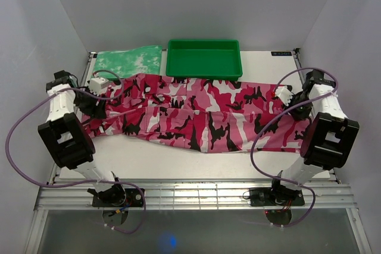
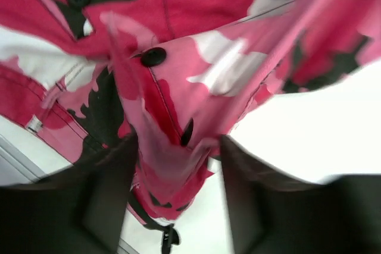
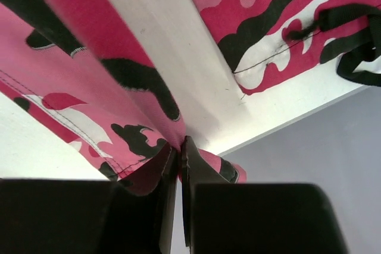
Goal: Fold and stack the trousers
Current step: Flatten the trousers out
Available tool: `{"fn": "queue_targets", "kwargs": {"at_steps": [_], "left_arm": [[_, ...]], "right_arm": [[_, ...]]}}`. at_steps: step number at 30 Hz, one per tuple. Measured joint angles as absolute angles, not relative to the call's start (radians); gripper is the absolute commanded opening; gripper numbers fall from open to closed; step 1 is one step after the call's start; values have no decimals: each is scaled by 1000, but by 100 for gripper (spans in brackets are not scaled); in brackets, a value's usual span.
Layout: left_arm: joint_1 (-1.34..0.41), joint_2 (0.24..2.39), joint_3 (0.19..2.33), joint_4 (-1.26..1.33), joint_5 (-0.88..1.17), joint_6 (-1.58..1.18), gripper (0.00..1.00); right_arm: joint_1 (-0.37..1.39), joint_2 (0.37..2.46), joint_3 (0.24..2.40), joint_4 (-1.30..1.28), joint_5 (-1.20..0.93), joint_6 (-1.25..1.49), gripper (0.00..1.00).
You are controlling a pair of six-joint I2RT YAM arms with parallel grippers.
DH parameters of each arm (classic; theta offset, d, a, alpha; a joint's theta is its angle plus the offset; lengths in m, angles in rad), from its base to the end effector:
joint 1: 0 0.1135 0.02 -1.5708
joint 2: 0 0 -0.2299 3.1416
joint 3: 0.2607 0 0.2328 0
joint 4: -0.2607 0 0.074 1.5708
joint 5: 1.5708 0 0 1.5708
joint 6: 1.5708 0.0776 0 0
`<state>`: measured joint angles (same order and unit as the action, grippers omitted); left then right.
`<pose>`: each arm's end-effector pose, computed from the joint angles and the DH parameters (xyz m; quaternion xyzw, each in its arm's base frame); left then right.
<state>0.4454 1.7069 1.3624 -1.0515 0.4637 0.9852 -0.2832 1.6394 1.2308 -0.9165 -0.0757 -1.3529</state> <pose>0.2930 0.1014 0.1806 0.2778 0.9291 -0.1171 0.2143 0.2924 -0.0790 0.1617 -0.5095 0.8509 -0.0637 0.1111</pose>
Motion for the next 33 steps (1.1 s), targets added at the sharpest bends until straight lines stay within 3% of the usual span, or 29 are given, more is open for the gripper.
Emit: {"fn": "queue_targets", "kwargs": {"at_steps": [9,21,26,30,33], "left_arm": [[400,1664,1534,-1174,693,1050,77],[205,1668,1353,-1145,641,1038,74],[170,1698,1295,-1052,536,996,62],[160,1721,1276,-981,474,973,37],[160,1727,1276,-953,457,961,29]], "right_arm": [[-290,1584,1353,-1005,-203,-1409,8],[-290,1488,1358,-1032,-275,-1431,8],[-290,1459,1400,-1015,-330,-1422,8],[-290,1463,1467,-986,-368,-1401,8],[-287,1485,1531,-968,-385,-1377,8]]}}
